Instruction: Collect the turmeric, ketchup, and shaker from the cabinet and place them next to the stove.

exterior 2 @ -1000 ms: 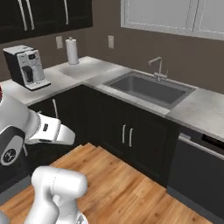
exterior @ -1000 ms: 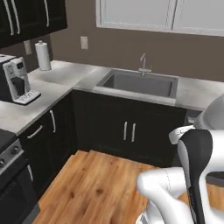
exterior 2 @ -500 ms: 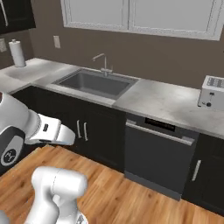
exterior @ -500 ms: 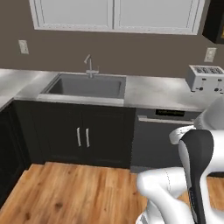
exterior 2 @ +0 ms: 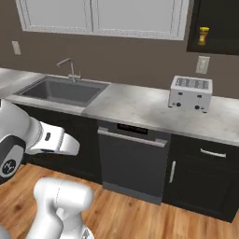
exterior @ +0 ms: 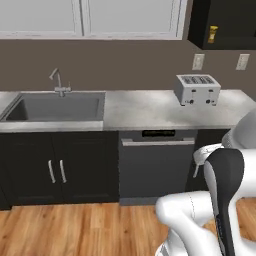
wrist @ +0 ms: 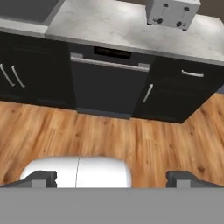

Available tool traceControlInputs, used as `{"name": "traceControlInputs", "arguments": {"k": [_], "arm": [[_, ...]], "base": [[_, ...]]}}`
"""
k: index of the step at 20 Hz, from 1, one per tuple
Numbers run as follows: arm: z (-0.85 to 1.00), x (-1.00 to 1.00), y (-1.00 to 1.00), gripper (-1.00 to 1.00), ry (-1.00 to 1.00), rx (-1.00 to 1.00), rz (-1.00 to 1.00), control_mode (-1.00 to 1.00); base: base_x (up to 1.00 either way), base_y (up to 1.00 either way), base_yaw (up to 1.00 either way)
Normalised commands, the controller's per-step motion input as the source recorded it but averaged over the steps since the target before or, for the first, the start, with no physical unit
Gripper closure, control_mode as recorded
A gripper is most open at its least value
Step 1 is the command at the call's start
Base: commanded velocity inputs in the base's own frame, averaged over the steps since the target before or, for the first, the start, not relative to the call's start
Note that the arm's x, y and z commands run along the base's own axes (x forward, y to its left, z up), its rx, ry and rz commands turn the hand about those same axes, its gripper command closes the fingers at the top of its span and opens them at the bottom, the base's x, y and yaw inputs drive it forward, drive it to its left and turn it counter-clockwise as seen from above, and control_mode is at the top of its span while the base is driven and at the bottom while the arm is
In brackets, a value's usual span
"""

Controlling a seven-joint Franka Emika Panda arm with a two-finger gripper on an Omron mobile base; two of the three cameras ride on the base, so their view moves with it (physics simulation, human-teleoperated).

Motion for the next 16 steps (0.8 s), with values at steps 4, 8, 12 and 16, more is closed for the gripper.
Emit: {"name": "traceControlInputs", "arguments": {"k": [4,8,12,16], "arm": [[0.0,0.0,0.0,-1.0,0.0,0.0,0.0,1.0],[0.0,0.0,0.0,-1.0,0.0,0.0,0.0,1.0],[0.0,0.0,0.0,-1.0,0.0,0.0,0.0,1.0],[0.0,0.0,0.0,-1.0,0.0,0.0,0.0,1.0]], "base": [[0.59,-0.43,-0.21],[0.64,-0.52,-0.16],[0.63,-0.62,-0.14],[0.59,-0.6,-0.14]]}}
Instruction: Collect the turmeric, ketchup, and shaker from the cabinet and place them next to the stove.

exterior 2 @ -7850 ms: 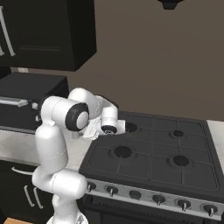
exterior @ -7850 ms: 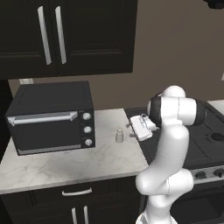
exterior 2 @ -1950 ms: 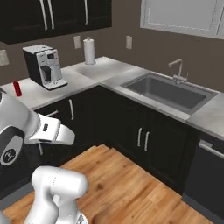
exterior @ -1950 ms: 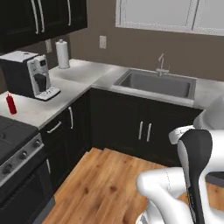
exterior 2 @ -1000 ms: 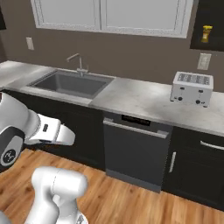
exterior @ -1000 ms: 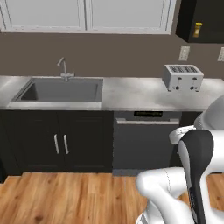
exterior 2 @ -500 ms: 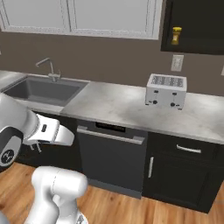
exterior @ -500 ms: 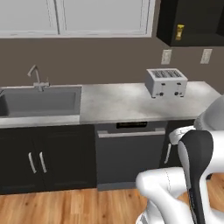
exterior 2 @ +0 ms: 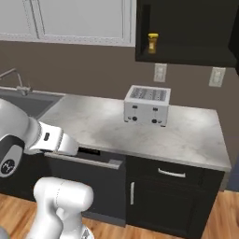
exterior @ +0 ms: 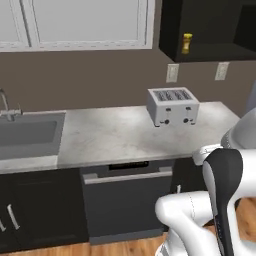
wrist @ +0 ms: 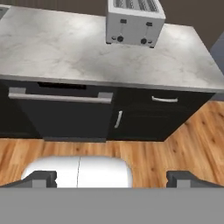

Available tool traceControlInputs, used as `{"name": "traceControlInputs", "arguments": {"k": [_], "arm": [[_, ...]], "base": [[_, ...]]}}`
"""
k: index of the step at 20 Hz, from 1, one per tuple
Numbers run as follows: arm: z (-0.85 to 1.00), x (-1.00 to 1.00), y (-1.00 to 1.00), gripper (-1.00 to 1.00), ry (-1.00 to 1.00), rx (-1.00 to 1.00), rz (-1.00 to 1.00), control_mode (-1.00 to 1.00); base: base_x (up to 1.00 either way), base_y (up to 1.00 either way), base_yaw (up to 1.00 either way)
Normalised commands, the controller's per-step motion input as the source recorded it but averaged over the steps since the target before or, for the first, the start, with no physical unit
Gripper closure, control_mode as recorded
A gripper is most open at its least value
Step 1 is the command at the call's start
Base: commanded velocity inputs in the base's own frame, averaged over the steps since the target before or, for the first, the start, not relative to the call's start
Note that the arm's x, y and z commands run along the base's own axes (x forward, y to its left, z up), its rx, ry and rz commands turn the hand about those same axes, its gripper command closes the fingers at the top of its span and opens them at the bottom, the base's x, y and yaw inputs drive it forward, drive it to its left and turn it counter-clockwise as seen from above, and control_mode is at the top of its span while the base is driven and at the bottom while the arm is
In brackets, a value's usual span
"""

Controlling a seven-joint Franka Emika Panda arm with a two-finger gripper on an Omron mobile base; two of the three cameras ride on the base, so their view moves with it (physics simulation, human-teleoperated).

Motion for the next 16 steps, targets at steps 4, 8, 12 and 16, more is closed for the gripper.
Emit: {"name": "traceControlInputs", "arguments": {"k": [4,8,12,16], "arm": [[0.0,0.0,0.0,-1.0,0.0,0.0,0.0,1.0],[0.0,0.0,0.0,-1.0,0.0,0.0,0.0,1.0],[0.0,0.0,0.0,-1.0,0.0,0.0,0.0,1.0],[0.0,0.0,0.0,-1.0,0.0,0.0,0.0,1.0]], "base": [[0.54,-0.6,-0.13],[0.49,-0.62,-0.11],[0.44,-0.6,-0.1],[0.44,-0.49,-0.07]]}}
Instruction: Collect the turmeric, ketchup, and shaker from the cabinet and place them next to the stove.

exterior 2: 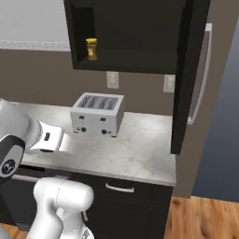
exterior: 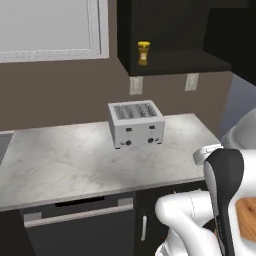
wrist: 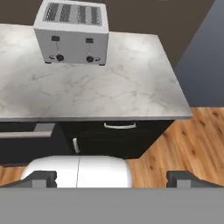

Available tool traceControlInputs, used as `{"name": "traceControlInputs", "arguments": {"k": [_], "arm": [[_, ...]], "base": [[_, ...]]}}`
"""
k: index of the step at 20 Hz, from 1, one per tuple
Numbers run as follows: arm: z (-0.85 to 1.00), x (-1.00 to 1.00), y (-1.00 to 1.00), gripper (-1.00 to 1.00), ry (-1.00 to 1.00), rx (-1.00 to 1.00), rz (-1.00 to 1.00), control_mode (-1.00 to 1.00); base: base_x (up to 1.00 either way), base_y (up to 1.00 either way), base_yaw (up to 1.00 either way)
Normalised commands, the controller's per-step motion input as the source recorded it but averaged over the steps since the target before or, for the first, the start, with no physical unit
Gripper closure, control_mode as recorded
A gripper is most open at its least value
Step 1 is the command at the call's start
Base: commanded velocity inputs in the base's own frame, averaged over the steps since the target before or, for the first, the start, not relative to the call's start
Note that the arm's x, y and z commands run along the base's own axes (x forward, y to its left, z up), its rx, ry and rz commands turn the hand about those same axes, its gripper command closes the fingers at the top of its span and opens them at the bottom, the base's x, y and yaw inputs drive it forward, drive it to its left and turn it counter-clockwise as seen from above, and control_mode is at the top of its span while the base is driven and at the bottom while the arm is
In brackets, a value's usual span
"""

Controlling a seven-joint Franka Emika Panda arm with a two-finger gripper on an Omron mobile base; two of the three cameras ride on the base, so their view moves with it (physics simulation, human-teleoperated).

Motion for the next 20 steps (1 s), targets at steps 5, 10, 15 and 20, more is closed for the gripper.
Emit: {"name": "traceControlInputs", "arguments": {"k": [5,10,15,20], "arm": [[0.0,0.0,0.0,-1.0,0.0,0.0,0.0,1.0],[0.0,0.0,0.0,-1.0,0.0,0.0,0.0,1.0],[0.0,0.0,0.0,-1.0,0.0,0.0,0.0,1.0],[0.0,0.0,0.0,-1.0,0.0,0.0,0.0,1.0]], "base": [[0.46,-0.46,-0.03],[0.45,-0.4,-0.01],[0.37,-0.03,0.0],[0.17,0.03,0.0]]}}
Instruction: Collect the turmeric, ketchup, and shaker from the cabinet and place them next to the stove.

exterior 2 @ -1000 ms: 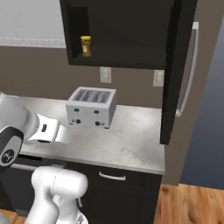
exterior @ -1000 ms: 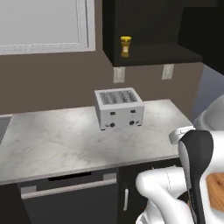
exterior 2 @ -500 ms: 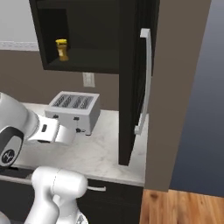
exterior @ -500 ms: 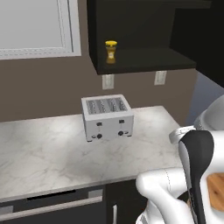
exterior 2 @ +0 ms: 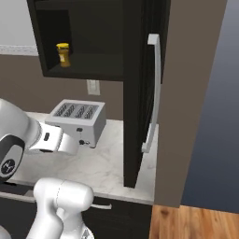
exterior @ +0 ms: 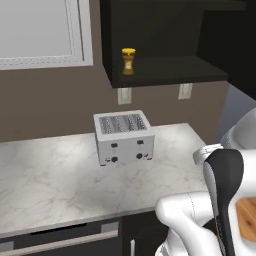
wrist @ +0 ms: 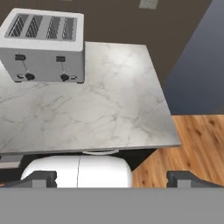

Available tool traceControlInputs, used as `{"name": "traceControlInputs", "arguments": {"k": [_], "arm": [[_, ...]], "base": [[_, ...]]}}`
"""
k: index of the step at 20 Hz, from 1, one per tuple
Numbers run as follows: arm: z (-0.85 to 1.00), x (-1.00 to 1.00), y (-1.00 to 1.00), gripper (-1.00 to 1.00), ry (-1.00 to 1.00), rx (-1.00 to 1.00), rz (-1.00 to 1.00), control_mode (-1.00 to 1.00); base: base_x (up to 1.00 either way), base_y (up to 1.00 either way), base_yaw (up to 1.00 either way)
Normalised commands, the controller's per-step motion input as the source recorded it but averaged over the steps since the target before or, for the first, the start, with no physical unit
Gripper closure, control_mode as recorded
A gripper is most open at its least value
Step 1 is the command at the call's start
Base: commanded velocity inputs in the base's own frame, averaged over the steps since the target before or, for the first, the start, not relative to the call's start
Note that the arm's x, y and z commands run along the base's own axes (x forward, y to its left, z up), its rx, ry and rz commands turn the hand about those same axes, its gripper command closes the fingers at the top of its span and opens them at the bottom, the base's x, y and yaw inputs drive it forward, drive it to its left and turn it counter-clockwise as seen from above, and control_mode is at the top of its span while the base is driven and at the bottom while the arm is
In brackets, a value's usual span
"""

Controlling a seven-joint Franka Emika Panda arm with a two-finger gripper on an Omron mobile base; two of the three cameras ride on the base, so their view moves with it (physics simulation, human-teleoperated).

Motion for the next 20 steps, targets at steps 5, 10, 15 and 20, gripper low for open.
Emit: {"name": "traceControlInputs", "arguments": {"k": [5,10,15,20], "arm": [[0.0,0.23,0.15,-1.0,-0.04,0.02,0.0,-1.0],[0.06,0.36,0.19,-1.0,-0.19,0.09,0.04,-1.0],[0.25,0.04,0.07,-1.0,-0.24,0.09,0.14,-1.0],[0.51,-0.01,0.01,-1.0,-0.27,0.03,0.11,-1.0]], "base": [[0.35,0.23,0.0],[0.0,0.0,0.0],[0.0,0.0,0.0],[0.0,0.0,0.0]]}}
